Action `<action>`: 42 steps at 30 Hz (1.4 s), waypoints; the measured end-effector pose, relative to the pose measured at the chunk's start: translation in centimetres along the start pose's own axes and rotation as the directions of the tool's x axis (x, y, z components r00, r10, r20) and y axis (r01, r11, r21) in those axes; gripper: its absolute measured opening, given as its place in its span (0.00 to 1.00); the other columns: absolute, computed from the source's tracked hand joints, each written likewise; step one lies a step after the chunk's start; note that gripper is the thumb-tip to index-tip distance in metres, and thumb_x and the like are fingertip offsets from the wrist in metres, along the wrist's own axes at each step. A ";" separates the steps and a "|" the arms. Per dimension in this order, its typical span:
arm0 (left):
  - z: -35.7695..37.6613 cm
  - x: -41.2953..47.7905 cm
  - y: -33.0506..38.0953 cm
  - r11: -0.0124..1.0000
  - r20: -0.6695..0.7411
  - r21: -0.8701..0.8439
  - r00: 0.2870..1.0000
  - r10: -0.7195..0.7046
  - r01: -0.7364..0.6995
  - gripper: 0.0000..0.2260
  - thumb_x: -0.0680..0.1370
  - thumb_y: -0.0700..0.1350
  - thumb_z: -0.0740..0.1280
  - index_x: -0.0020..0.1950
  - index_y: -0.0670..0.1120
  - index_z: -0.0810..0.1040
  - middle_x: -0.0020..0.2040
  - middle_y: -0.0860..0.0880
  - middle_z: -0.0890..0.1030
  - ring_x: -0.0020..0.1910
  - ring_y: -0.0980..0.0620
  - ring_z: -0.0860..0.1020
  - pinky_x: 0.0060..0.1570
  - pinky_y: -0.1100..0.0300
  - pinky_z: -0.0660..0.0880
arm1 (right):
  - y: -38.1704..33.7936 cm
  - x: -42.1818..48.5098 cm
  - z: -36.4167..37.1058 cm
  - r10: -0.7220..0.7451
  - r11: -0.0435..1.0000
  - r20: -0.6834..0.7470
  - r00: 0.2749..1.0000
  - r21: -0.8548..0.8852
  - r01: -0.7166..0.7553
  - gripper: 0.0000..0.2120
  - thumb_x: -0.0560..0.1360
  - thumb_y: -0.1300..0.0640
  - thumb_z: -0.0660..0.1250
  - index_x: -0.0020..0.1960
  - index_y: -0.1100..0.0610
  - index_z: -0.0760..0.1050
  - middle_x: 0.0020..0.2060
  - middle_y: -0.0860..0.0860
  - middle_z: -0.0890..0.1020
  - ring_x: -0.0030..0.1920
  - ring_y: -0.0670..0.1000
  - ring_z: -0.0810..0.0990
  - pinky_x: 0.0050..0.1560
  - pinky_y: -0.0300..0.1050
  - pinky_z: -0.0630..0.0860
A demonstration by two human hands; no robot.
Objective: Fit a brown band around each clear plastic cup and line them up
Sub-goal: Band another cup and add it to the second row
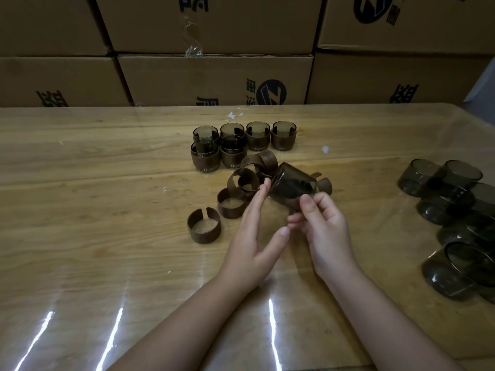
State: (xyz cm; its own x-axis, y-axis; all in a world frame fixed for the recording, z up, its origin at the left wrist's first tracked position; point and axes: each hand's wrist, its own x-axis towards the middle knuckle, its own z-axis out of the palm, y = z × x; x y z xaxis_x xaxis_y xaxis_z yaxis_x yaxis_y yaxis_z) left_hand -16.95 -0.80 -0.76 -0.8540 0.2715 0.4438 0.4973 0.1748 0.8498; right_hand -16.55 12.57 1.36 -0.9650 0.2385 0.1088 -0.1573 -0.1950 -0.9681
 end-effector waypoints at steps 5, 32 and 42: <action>-0.5 0.5 -0.5 0.998 -0.085 -0.015 0.994 -0.065 0.064 0.31 0.76 0.56 0.61 0.76 0.48 0.57 0.75 0.54 0.62 0.75 0.60 0.60 0.72 0.63 0.58 | -0.3 -0.6 0.4 -0.075 0.990 0.126 0.989 -0.106 0.089 0.12 0.71 0.49 0.64 0.42 0.59 0.73 0.30 0.49 0.79 0.31 0.45 0.78 0.33 0.38 0.76; 1.6 1.7 0.4 0.902 -0.126 -0.299 0.925 -0.360 0.310 0.07 0.78 0.46 0.66 0.56 0.54 0.75 0.50 0.52 0.81 0.48 0.60 0.80 0.42 0.70 0.75 | 1.9 -0.9 1.6 -0.159 0.911 -0.108 0.981 -0.399 0.104 0.13 0.78 0.44 0.58 0.43 0.53 0.68 0.37 0.49 0.75 0.39 0.50 0.76 0.41 0.53 0.76; 1.5 1.6 0.5 0.335 0.204 -0.786 0.730 -0.653 0.520 0.20 0.79 0.59 0.60 0.52 0.45 0.83 0.47 0.44 0.85 0.47 0.49 0.85 0.38 0.58 0.80 | 2.6 -0.3 1.4 -0.612 0.382 0.381 0.693 -0.625 0.681 0.15 0.73 0.55 0.65 0.57 0.59 0.75 0.54 0.54 0.78 0.56 0.54 0.76 0.60 0.40 0.69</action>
State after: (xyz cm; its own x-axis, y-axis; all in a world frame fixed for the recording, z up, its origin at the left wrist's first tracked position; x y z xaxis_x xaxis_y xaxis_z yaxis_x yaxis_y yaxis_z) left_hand -17.87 1.09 -0.06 -0.9165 0.2769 -0.2888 -0.3973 -0.5441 0.7390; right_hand -16.92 10.66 -0.90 -0.6524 -0.0774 0.7540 -0.5862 0.6821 -0.4372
